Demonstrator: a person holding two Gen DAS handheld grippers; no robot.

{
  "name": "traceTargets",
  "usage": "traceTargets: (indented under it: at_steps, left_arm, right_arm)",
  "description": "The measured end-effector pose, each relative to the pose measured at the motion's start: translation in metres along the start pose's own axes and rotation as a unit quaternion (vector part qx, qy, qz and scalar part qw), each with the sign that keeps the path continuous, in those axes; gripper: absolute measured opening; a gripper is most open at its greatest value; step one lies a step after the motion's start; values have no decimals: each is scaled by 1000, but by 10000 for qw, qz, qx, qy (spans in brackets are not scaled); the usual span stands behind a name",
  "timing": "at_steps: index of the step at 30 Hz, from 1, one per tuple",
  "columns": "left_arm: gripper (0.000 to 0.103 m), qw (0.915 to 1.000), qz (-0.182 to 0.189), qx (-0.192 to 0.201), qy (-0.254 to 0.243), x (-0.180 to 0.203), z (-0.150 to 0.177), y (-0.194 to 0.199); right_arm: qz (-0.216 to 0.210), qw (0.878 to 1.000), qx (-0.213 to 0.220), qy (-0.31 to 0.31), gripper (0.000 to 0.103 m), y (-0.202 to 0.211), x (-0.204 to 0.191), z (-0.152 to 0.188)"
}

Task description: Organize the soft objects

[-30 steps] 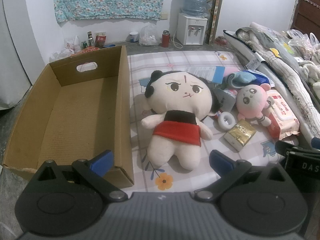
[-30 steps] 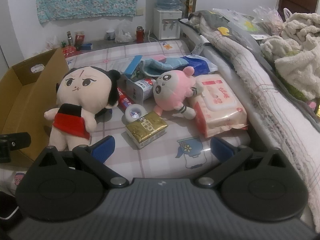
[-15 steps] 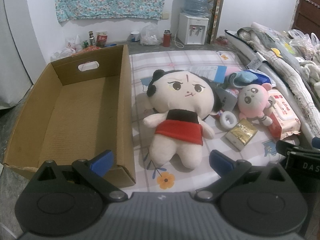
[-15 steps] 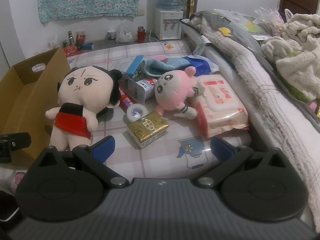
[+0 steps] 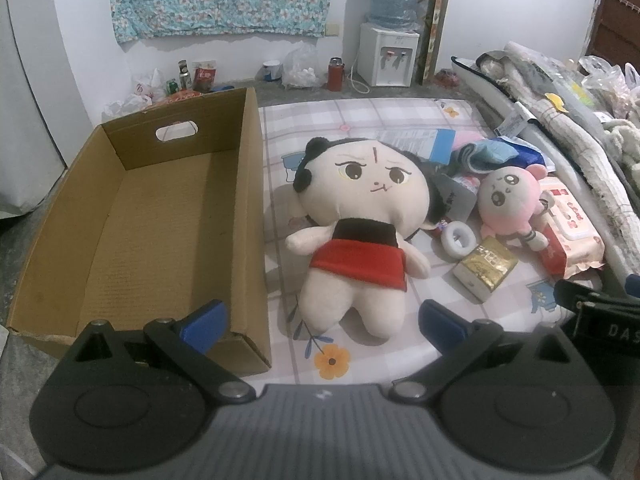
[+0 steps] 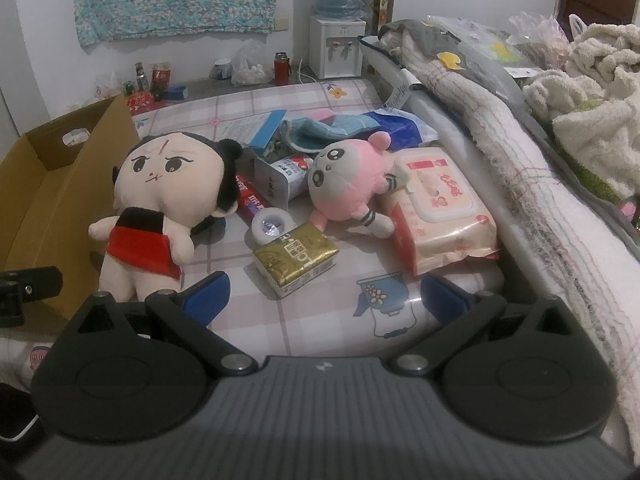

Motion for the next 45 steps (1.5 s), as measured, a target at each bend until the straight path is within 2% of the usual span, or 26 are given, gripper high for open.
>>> traceTargets:
  at_steps: [13, 16, 19, 22, 25, 27, 29, 30, 31, 34, 35, 39, 43, 45]
  left_arm:
    - [102, 9998, -50, 42, -182, 19, -15, -19]
    - [102, 9993, 66, 166, -315, 28, -22, -23]
    - [102, 9983, 241, 293, -441, 40, -30, -28]
    - [102, 9964, 618, 335, -471, 53, -38, -36]
    - [99, 9931, 946, 318, -618, 71, -44, -45]
    - [94, 9899, 1089, 215, -883, 88, -49, -54]
    - [94, 9849, 1224, 63, -1224, 105, -51, -66]
    - [94, 9822, 1278, -41, -1373, 113, -52, -74]
    - [94, 9789, 1358, -167, -1517, 122, -52, -82]
    - [94, 9697, 1551, -527, -1811, 144, -53, -107]
    - [94, 9660, 1626, -627, -1910, 149, -50, -114]
    - [86, 9569, 1554, -995, -2241, 168, -45, -149]
    - [74, 9543, 1301, -1440, -2271, 170, -34, -181]
    - [56, 9557, 1206, -1617, -2145, 166, -28, -190]
  right_arm:
    - [-101, 9998, -127, -118, 102, -27, 11, -3]
    - [-221, 9995, -99, -201, 102, -38, 18, -1]
    - [-403, 9987, 122, -298, 102, -45, 25, -1]
    - [-702, 9961, 443, -316, 102, -50, 31, -2]
    - [-937, 9934, 564, -336, 102, -60, 34, -1]
    - [-1105, 9917, 567, -327, 100, -68, 33, 3]
    - [-1269, 9898, 546, -352, 95, -75, 34, 7]
    - [-1312, 9893, 529, -359, 87, -79, 35, 9]
    - [-1341, 9891, 501, -339, 76, -84, 36, 12]
    - [-1368, 9899, 298, -235, 55, -98, 41, 20]
    - [-1352, 9903, 211, -258, 51, -103, 45, 23]
    - [-1137, 9923, 40, -487, 49, -117, 69, 28]
    - [-997, 9920, 53, -777, 49, -125, 95, 28]
    - [-984, 9914, 65, -865, 49, -129, 104, 27]
Point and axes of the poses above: each gripper's, at about its wrist camera, not at the fingertips, and y roughly against the way its jaws point, x to its right, z to its underside, the point moved 6 cm from there along -y, roughly the way its jaws point, and after that the axes turned 13 degrees about z, right-handed, at the moved point
